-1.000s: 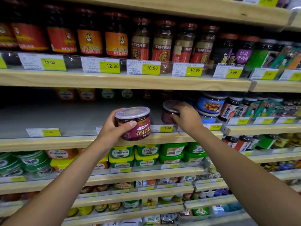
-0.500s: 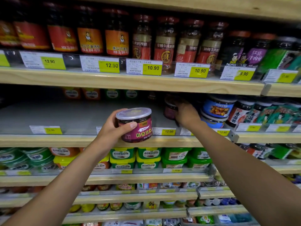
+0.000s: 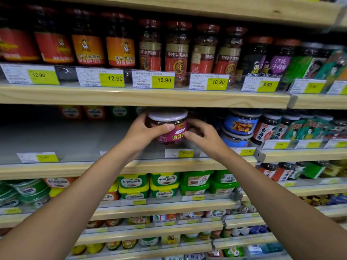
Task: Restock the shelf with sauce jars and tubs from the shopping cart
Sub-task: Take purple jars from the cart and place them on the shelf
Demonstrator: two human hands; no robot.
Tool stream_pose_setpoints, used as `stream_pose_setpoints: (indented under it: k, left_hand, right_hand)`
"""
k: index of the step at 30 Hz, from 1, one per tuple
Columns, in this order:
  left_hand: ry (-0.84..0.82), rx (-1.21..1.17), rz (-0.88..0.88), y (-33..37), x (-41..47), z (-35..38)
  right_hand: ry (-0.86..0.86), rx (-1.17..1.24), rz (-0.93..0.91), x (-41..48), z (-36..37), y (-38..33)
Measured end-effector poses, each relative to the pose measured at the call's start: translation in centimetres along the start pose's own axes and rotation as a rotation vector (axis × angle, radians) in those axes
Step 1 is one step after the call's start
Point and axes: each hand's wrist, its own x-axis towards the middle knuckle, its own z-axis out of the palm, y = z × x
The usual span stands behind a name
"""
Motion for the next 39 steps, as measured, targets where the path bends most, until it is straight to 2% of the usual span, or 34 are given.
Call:
stream_pose_setpoints:
  k: [2,7,12,16,21,26,33,37,39]
  left_hand:
    - [0.027,0.043,0.004,-0.4,1.0,1.4]
    - [0.025,0.117,0.052,-1.4,3.2,4.4]
    - [-0.132,0.147,0.051,-1.6,6.0,5.4]
    - [-0.173,0.203,0.095,-2.1,8.5,5.7]
    - [-0.136,0.239,0.079,-2.5,9.8,6.9]
    - [-0.109,0.249,0.041,-3.9,10.3,7.5]
    - [-0.115,0.185,0.006,-6.1,11.5,7.5]
    - [-0.061,0.177,-0.028,-9.1,13.0,7.0]
    - [-0.032,0.210,-0.054,-8.3,12.3,7.3]
  right_hand:
    - [-0.036,-0.024,0.046,-0.3,0.3,0.4]
    - [0.181,-0.190,0.090,0.4,-0.1,1.1]
    - [0.257,-0.212,0.100,1.9,-1.3,2.5]
    - [0.303,-0.315,0.105,3.0,-2.5,2.7]
    - [0.291,-0.290,0.198,5.1,-3.2,3.2]
    - [0.267,-0.101,0.290,7.0,-2.6,6.3]
    - [0.277,-0.080,0.307,7.6,-1.9,8.9]
    - [0.291,-0.025,0.286,9.8,-2.2,14.0]
    - [0.340,-0.031,0.279,8.6,-1.9,11.8]
